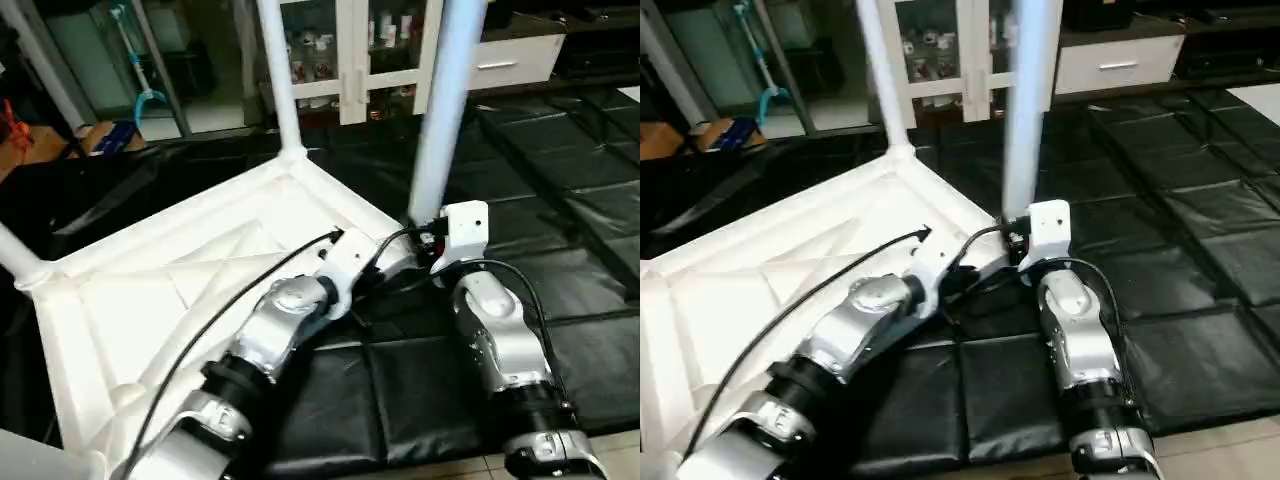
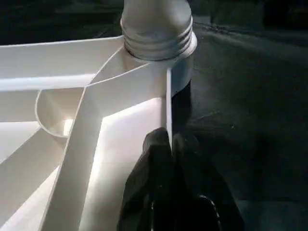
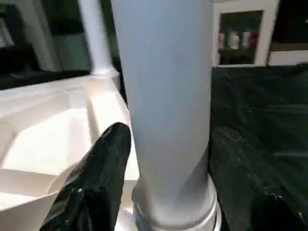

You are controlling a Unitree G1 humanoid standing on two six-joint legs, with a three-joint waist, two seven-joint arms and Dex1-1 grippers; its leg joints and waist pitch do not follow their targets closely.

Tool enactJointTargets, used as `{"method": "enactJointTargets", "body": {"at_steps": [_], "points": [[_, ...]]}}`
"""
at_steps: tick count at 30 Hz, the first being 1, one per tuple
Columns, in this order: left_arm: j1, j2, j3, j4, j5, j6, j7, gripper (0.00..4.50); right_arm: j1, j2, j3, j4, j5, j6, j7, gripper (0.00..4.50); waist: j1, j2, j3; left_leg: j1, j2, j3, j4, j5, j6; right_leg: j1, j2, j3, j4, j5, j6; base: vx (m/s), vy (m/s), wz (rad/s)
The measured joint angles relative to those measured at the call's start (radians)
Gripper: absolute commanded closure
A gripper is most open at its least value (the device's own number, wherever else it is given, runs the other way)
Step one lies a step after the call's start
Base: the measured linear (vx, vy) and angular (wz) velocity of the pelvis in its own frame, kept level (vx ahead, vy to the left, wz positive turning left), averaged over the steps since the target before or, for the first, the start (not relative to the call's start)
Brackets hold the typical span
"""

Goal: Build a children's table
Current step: Rotate leg to tighten

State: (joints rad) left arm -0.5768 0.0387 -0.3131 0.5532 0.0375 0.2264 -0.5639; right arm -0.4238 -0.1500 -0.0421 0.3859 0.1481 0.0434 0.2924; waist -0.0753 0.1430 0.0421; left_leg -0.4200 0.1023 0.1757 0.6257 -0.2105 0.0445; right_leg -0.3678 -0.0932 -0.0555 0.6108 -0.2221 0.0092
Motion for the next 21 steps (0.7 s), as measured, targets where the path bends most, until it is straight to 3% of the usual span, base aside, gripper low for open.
{"method": "enactJointTargets", "body": {"at_steps": [2, 5, 11, 16, 21], "points": [[0.019, 0.024, -0.011, -0.026, 0.0, -0.014, -0.042, 4.5, 0.0, -0.043, -0.005, -0.027, 0.022, 0.014, 0.056, 1.53, 0.005, 0.0, 0.0, 0.0, 0.001, 0.0, -0.001, 0.0, 0.0, 0.0, 0.0, -0.002, 0.0, 0.0, 0.0, 0.0, 0.0, 0.0], [0.043, 0.061, -0.028, -0.063, -0.004, -0.041, -0.112, 4.5, 0.007, -0.166, 0.019, -0.059, 0.05, 0.074, 0.234, 1.08, 0.023, 0.001, 0.0, 0.0, 0.002, 0.0, -0.002, 0.001, 0.001, 0.001, 0.0, -0.005, -0.001, 0.0, 0.001, 0.0, 0.0, 0.0], [0.082, 0.123, -0.039, -0.123, -0.034, -0.053, -0.227, 4.5, 0.09, -0.354, 0.08, -0.083, 0.065, 0.147, 0.529, 1.05, 0.039, 0.001, 0.0, 0.0, 0.002, 0.002, -0.001, 0.002, 0.002, 0.002, -0.001, -0.005, -0.002, -0.001, 0.001, 0.0, 0.0, 0.0], [0.106, 0.155, -0.043, -0.159, -0.047, -0.05, -0.293, 4.5, 0.118, -0.421, 0.107, -0.109, 0.082, 0.172, 0.652, 1.05, 0.038, 0.001, 0.0, 0.001, 0.002, 0.003, -0.001, 0.003, 0.004, 0.002, -0.002, -0.005, -0.001, -0.001, 0.001, 0.0, 0.0, 0.0], [0.123, 0.175, -0.049, -0.187, -0.061, -0.04, -0.328, 4.5, 0.117, -0.419, 0.106, -0.109, 0.096, 0.184, 0.685, 1.05, 0.041, 0.001, 0.0, 0.001, 0.002, 0.004, -0.001, 0.003, 0.004, 0.002, -0.002, -0.004, -0.001, -0.001, 0.001, 0.0, 0.0, 0.0]]}}
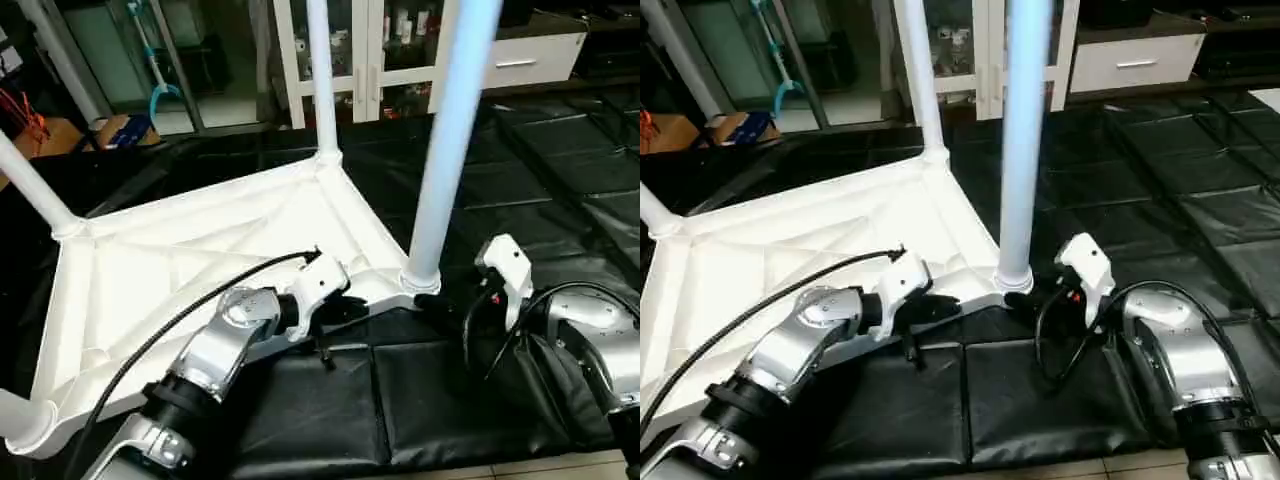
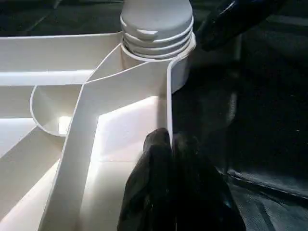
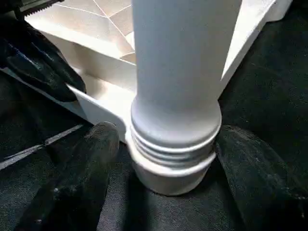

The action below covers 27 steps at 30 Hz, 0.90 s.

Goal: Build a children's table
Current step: Rotate leg to tighten

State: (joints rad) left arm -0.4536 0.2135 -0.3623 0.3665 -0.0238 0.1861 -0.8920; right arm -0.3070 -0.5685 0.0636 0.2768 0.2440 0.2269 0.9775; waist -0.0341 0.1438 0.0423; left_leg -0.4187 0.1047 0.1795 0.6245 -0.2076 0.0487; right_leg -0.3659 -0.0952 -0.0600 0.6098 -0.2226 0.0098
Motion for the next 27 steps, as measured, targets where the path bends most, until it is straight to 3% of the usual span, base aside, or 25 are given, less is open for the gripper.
{"method": "enactJointTargets", "body": {"at_steps": [8, 13, 14, 17, 27], "points": [[0.015, 0.008, -0.011, -0.036, -0.003, 0.013, -0.043, 4.5, 0.0, -0.008, -0.015, -0.051, 0.063, 0.001, 0.082, 1.05, 0.019, 0.001, 0.0, 0.0, 0.0, 0.002, 0.001, 0.002, 0.004, 0.0, -0.001, 0.0, 0.0, 0.0, 0.0, 0.0, 0.0, 0.0], [0.016, 0.01, -0.02, -0.041, -0.003, 0.015, -0.045, 4.5, 0.001, -0.021, -0.015, -0.057, 0.066, 0.004, 0.102, 1.05, 0.024, 0.001, 0.0, 0.0, 0.0, 0.004, 0.002, 0.003, 0.004, 0.0, -0.002, 0.001, 0.0, 0.0, 0.0, 0.0, 0.0, 0.0], [0.016, 0.01, -0.02, -0.041, -0.003, 0.016, -0.046, 4.5, 0.001, -0.023, -0.015, -0.057, 0.065, 0.004, 0.105, 1.32, 0.024, 0.001, 0.0, 0.0, 0.0, 0.004, 0.002, 0.003, 0.004, 0.0, -0.002, 0.001, 0.001, 0.0, 0.0, 0.0, 0.0, 0.0], [0.017, 0.011, -0.02, -0.045, -0.003, 0.022, -0.057, 4.5, 0.001, -0.036, -0.014, -0.057, 0.059, 0.001, 0.118, 1.4, 0.027, 0.001, -0.001, 0.0, 0.0, 0.004, 0.002, 0.003, 0.005, 0.0, -0.002, 0.001, 0.001, 0.0, 0.0, 0.0, 0.0, 0.0], [0.021, 0.018, -0.028, -0.057, -0.003, 0.025, -0.065, 4.5, 0.001, -0.047, -0.014, -0.053, 0.052, -0.002, 0.123, 2.27, 0.037, 0.002, -0.001, 0.0, 0.0, 0.004, 0.004, 0.004, 0.007, 0.001, -0.002, 0.001, 0.002, 0.0, 0.0, 0.0, 0.0, 0.0]]}}
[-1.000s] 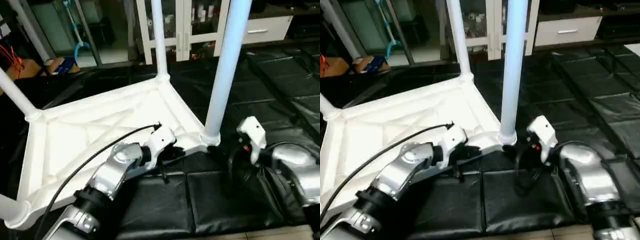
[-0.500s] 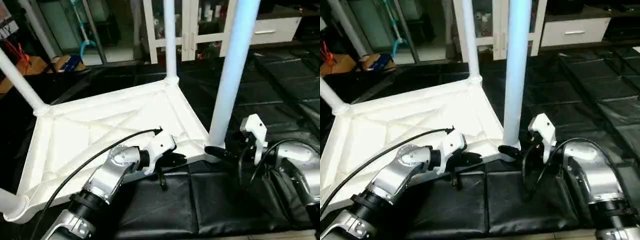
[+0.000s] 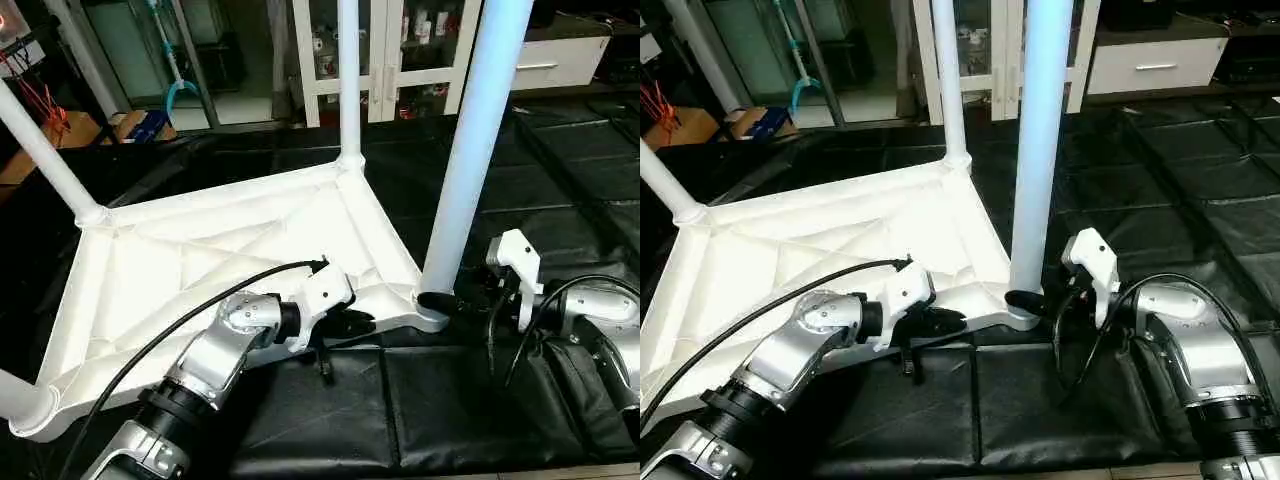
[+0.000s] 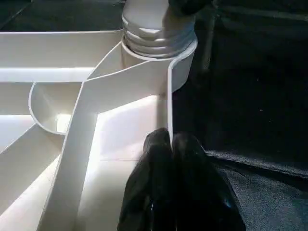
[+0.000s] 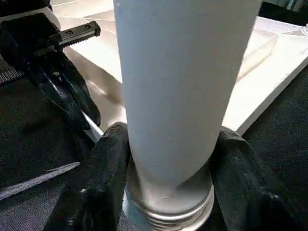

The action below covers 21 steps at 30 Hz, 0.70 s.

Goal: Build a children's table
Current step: Rotate leg to tighten

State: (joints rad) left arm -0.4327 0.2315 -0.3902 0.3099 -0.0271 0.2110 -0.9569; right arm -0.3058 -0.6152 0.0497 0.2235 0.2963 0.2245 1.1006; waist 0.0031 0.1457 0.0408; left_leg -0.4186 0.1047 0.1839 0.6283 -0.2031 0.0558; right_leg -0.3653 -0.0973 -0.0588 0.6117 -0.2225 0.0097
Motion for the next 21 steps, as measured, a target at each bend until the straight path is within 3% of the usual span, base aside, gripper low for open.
{"method": "enactJointTargets", "body": {"at_steps": [2, 9, 15, 21], "points": [[0.0, 0.0, 0.0, 0.0, 0.0, 0.0, 0.0, 4.5, 0.0, -0.001, 0.002, 0.0, -0.011, -0.011, 0.005, 2.49, 0.0, 0.0, 0.0, 0.0, 0.0, 0.0, 0.0, 0.003, 0.005, 0.0, 0.0, 0.0, 0.0, 0.0, 0.0, 0.0, 0.0, 0.0], [0.005, 0.002, 0.0, -0.001, 0.001, 0.004, 0.001, 4.5, -0.003, 0.025, 0.003, 0.026, -0.027, -0.046, -0.019, 2.57, -0.005, -0.001, -0.001, 0.002, 0.0, 0.001, 0.0, 0.002, 0.003, 0.001, -0.001, 0.0, 0.001, 0.0, 0.0, 0.0, 0.0, 0.0], [-0.03, -0.033, 0.032, 0.042, 0.039, 0.049, 0.119, 4.5, -0.045, 0.214, -0.001, 0.096, -0.092, -0.065, -0.334, 2.58, -0.052, -0.006, 0.002, 0.01, 0.0, 0.001, 0.0, 0.001, 0.0, 0.002, -0.002, 0.0, 0.001, 0.004, -0.007, 0.0, 0.0, 0.0], [-0.096, -0.185, 0.083, 0.153, 0.053, 0.132, 0.351, 4.5, -0.07, 0.385, -0.041, 0.114, -0.191, -0.033, -0.747, 2.59, -0.086, -0.01, 0.005, 0.014, -0.004, 0.001, 0.0, 0.001, -0.001, 0.0, -0.004, 0.003, -0.004, -0.001, 0.001, 0.0, 0.0, 0.0]]}}
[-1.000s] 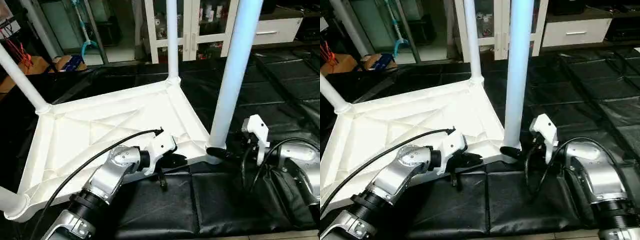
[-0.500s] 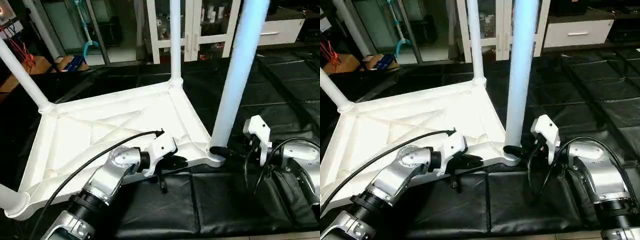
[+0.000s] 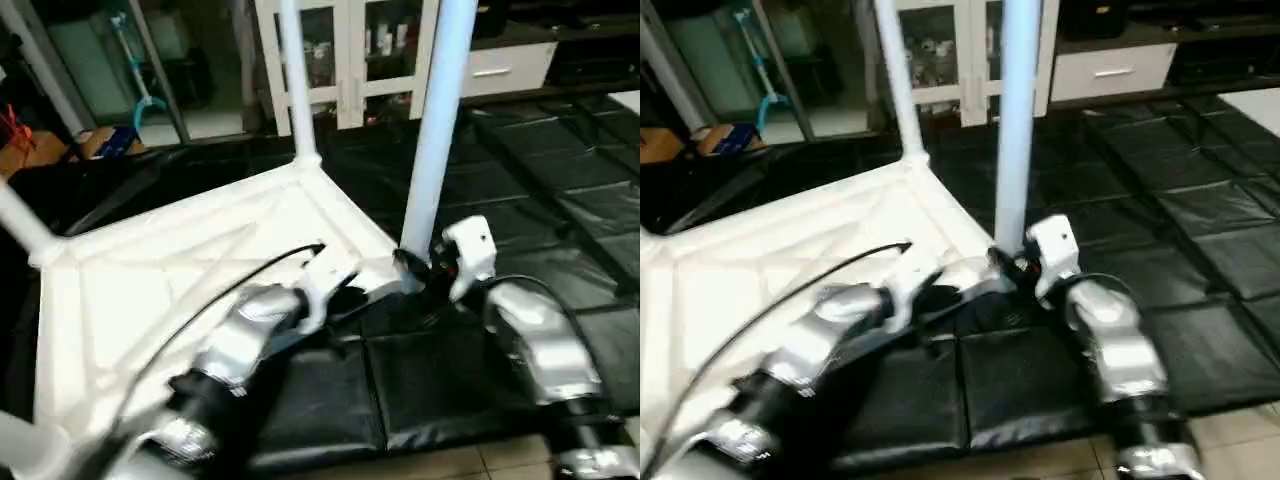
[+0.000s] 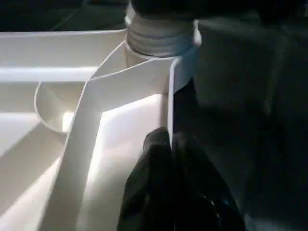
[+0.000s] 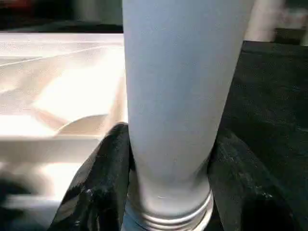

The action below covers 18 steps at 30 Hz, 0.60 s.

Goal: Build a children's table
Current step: Rotate leg to tighten

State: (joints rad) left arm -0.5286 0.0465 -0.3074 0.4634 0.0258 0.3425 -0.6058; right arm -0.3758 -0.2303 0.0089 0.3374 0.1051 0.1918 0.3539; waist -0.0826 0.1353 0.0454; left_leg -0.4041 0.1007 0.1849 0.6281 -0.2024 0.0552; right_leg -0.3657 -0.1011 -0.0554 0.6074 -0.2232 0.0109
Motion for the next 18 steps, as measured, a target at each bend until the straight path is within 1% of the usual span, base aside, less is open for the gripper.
{"method": "enactJointTargets", "body": {"at_steps": [2, 5, 7, 11, 12, 13, 14, 15, 16, 17, 18], "points": [[-0.023, -0.052, 0.013, 0.047, -0.002, 0.002, 0.075, 4.5, -0.017, 0.063, -0.009, 0.015, -0.047, 0.001, -0.15, 2.59, -0.009, 0.0, 0.001, 0.0, -0.002, 0.0, -0.001, 0.0, 0.0, 0.0, -0.002, 0.0, -0.003, -0.001, 0.001, 0.0, 0.0, 0.0], [-0.035, -0.076, 0.018, 0.072, -0.005, 0.0, 0.108, 4.5, -0.021, 0.112, -0.012, 0.021, -0.078, -0.007, -0.245, 2.59, -0.021, 0.003, 0.0, -0.001, -0.004, 0.0, -0.008, 0.0, 0.0, 0.001, -0.002, -0.001, -0.012, -0.001, 0.001, 0.0, 0.0, 0.0], [-0.039, -0.077, 0.018, 0.079, -0.006, -0.004, 0.108, 4.5, -0.023, 0.127, -0.012, 0.03, -0.076, -0.019, -0.248, 2.59, -0.023, 0.003, -0.001, -0.002, -0.004, 0.0, -0.009, 0.0, 0.0, 0.001, -0.002, -0.001, -0.014, -0.001, 0.001, 0.0, 0.0, 0.0], [-0.04, -0.075, 0.018, 0.08, -0.006, -0.011, 0.106, 4.5, -0.025, 0.127, -0.015, 0.05, -0.068, -0.054, -0.234, 2.59, -0.026, 0.004, 0.0, -0.003, -0.005, 0.0, -0.009, 0.0, 0.0, 0.0, -0.004, -0.001, -0.014, 0.0, 0.001, 0.0, 0.0, 0.0], [-0.039, -0.07, 0.016, 0.08, -0.004, -0.017, 0.097, 4.5, -0.026, 0.12, -0.022, 0.05, -0.058, -0.056, -0.212, 2.24, -0.026, 0.004, 0.0, -0.003, -0.005, 0.0, -0.009, 0.0, 0.0, 0.0, -0.004, -0.001, -0.014, 0.0, 0.001, 0.0, 0.0, 0.0], [-0.039, -0.062, 0.012, 0.077, -0.003, -0.025, 0.081, 4.5, -0.026, 0.103, -0.023, 0.051, -0.046, -0.061, -0.176, 2.03, -0.026, 0.005, 0.001, -0.005, -0.005, 0.0, -0.009, 0.0, 0.0, 0.0, -0.005, -0.002, -0.014, 0.0, 0.001, 0.0, 0.0, 0.0], [-0.034, -0.045, 0.004, 0.063, -0.001, -0.04, 0.052, 4.5, -0.026, 0.077, -0.025, 0.051, -0.023, -0.067, -0.116, 2.03, -0.027, 0.006, 0.001, -0.01, -0.005, 0.0, -0.009, 0.0, 0.0, 0.0, -0.006, -0.003, -0.013, 0.0, 0.0, 0.0, 0.0, 0.0], [-0.026, -0.027, -0.003, 0.046, -0.002, -0.046, 0.028, 4.5, -0.026, 0.056, -0.03, 0.051, -0.009, -0.071, -0.073, 1.86, -0.027, 0.007, 0.0, -0.014, -0.005, 0.0, -0.009, 0.0, 0.0, -0.004, -0.007, -0.006, -0.013, 0.003, 0.0, 0.0, 0.0, 0.0], [-0.014, -0.006, -0.006, 0.023, -0.007, -0.051, -0.001, 4.5, -0.026, 0.033, -0.032, 0.045, 0.019, -0.073, -0.014, 1.84, -0.028, 0.008, 0.0, -0.017, -0.005, 0.001, -0.009, 0.0, 0.0, -0.006, -0.01, -0.007, -0.013, 0.011, -0.001, 0.0, 0.0, 0.0], [0.01, 0.018, -0.014, -0.007, -0.016, -0.061, -0.039, 4.5, -0.028, 0.0, -0.038, 0.025, 0.06, -0.066, 0.069, 1.69, -0.028, 0.008, 0.0, -0.017, -0.005, 0.002, -0.009, 0.0, 0.001, -0.007, -0.011, -0.008, -0.013, 0.023, -0.002, 0.0, 0.0, 0.0], [0.021, 0.03, -0.018, -0.022, -0.023, -0.064, -0.061, 4.5, -0.03, -0.026, -0.04, 0.016, 0.08, -0.062, 0.119, 1.56, -0.025, 0.008, 0.0, -0.017, -0.004, 0.002, -0.009, 0.0, 0.001, -0.007, -0.012, -0.009, -0.013, 0.028, -0.001, 0.0, 0.0, 0.0]]}}
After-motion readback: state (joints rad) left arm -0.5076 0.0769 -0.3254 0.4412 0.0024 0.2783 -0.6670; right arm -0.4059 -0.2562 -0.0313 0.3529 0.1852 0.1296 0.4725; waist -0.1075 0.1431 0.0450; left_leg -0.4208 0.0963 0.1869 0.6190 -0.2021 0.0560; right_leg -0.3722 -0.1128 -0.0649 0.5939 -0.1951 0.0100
